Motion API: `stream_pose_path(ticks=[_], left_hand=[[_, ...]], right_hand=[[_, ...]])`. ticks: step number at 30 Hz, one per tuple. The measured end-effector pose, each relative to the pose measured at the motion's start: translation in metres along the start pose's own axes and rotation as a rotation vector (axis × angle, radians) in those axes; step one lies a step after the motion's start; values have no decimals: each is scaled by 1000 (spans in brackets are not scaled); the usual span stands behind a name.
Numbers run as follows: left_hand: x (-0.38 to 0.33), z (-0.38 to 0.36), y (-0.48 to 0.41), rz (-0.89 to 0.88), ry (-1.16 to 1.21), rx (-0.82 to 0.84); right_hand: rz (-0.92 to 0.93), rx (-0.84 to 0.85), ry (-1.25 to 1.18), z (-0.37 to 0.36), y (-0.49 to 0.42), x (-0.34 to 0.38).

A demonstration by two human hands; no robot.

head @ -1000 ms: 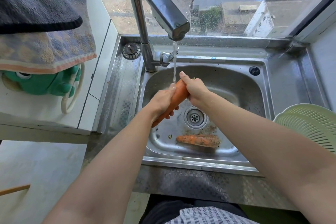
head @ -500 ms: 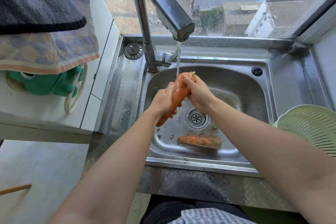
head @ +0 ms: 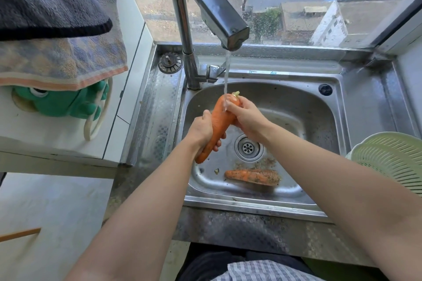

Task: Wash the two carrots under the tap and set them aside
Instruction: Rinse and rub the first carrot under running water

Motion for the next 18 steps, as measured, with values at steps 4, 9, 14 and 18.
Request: stream_pose_path(ticks=[4,9,14,18], left_hand=[[1,-2,-1,2,49,12],[3,1,3,38,66,27],[1,3,4,53,62,32],[1,6,4,78,28,45]], right_hand=[[-17,-1,-55,1,-3,-1],[-20,71,-65,6,5,0],[-37,86,-89,4,6,4],[-61,60,-9,2,8,7]])
Point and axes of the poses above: each hand's wrist, its own y-axis away from the middle knuckle, its own z-axis out of the back of the hand, x = y × z, the point moved 1 cm from there along -y, towards the middle knuckle, and after that the axes turned 13 degrees about x, right-handed, at the moved point
